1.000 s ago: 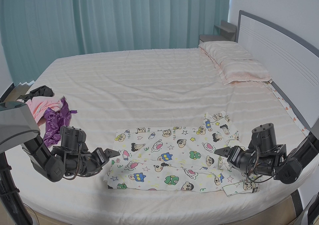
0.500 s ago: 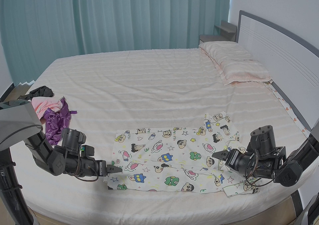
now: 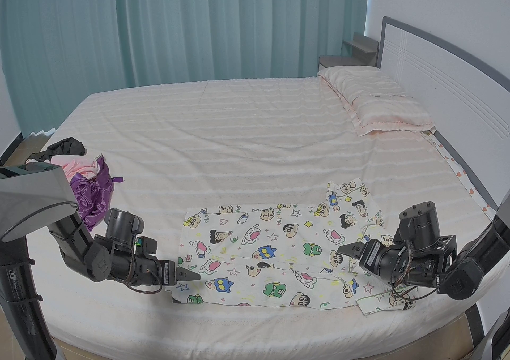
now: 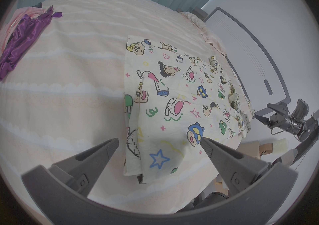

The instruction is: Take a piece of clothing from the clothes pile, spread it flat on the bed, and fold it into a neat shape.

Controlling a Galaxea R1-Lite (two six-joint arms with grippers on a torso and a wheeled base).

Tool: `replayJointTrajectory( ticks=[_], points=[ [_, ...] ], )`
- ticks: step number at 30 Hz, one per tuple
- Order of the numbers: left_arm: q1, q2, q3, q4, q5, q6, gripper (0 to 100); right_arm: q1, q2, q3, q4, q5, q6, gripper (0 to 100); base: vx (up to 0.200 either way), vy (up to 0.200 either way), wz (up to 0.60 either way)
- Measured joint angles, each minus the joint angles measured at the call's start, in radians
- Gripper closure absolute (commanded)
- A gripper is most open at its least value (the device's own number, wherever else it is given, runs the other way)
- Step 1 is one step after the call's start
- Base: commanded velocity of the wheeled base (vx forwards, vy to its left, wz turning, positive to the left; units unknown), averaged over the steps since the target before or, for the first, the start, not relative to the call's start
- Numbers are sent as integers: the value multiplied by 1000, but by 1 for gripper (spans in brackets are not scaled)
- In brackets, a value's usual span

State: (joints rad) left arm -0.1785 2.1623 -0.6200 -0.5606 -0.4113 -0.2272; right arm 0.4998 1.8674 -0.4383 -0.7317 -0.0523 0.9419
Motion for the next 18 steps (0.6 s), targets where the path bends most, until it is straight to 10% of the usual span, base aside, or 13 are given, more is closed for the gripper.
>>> replayJointTrajectory(
  ticks=[10, 11, 18],
  points=[
    [-8, 21, 0, -4, 0, 1, 0, -1, 0, 0, 0, 2, 0, 0, 0, 0, 0],
    [-9, 23, 0, -5, 0, 2, 100, -1, 0, 0, 0, 2, 0, 0, 0, 0, 0],
    [-9, 26, 12, -3, 4, 2, 100, -1, 0, 0, 0, 2, 0, 0, 0, 0, 0]
  ],
)
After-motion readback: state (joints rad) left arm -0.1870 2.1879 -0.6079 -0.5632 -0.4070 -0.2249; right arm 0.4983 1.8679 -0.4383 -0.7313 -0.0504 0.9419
